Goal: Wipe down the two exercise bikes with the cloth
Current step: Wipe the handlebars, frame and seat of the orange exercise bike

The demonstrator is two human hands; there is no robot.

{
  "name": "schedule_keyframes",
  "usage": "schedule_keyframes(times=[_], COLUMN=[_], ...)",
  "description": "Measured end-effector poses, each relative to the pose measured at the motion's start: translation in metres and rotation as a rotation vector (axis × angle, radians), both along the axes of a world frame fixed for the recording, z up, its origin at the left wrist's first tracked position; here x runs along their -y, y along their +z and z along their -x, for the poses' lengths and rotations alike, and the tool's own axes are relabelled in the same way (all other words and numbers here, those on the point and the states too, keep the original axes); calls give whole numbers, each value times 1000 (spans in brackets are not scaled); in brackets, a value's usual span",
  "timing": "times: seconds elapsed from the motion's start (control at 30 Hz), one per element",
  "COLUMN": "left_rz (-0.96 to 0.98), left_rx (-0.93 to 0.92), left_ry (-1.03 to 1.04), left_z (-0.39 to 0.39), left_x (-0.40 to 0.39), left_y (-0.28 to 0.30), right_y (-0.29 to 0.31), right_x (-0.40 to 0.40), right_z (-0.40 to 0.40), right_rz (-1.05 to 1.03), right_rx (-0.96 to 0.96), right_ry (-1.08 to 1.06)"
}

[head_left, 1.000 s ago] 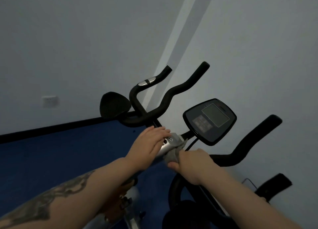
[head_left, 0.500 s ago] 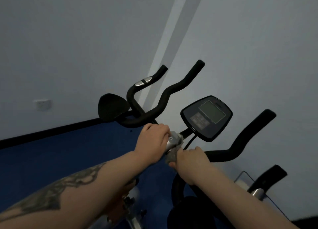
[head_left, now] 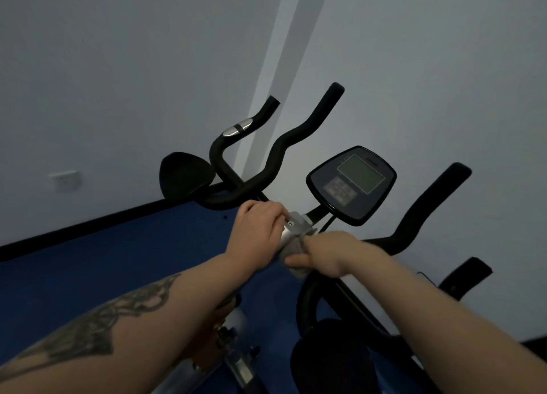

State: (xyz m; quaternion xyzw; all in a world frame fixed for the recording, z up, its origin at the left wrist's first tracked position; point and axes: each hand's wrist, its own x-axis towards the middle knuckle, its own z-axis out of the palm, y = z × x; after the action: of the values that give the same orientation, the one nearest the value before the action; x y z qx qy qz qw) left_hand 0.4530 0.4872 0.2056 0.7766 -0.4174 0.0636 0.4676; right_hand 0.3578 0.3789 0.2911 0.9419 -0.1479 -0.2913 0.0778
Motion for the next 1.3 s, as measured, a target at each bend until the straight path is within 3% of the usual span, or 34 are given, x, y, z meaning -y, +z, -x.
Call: schedule_keyframes(times=[0.07, 0.17, 0.23, 0.3, 0.43, 0.5, 0.57, 0.63, 0.8, 0.93, 1.1, 1.2, 1.3], left_rz=[-1, 9, 6, 10, 13, 18, 23, 28, 39, 30, 2, 49, 87], left_rx=[7, -5, -2, 2, 3, -6, -14, -7, 16, 16, 9, -137, -340], left_ry=[-1, -3, 1, 7, -5, -9, -13, -9, 0, 4, 13, 29, 39], left_z=[1, 3, 3, 1, 1, 2, 3, 2, 0, 2, 8, 16, 32], left_x=[-1, -2, -1, 0, 0, -1, -2, -1, 0, -1, -2, -3, -8], left_y=[0, 0, 0, -2, -1, 0, 0, -1, -1, -1, 4, 5, 6], right_y=[3, -18, -29, -22, 8, 6, -10, -27, -16, -9, -3, -25, -14], right_x=[2, -23, -30, -23, 2, 0, -15, -23, -3, -1, 9, -3, 19], right_z=[-7, 11, 18, 8, -13, -9, 6, 20, 9, 18, 55, 79, 80], right_rz=[-49, 340, 418, 276, -292, -202, 183, 344, 128, 63, 30, -24, -183], right_rx=[-42, -38, 3, -25, -98, -93, -94, 12, 131, 162, 466, 646, 543], right_ry=[33, 164, 102, 17, -167, -124, 78, 190, 54, 107, 224, 353, 400])
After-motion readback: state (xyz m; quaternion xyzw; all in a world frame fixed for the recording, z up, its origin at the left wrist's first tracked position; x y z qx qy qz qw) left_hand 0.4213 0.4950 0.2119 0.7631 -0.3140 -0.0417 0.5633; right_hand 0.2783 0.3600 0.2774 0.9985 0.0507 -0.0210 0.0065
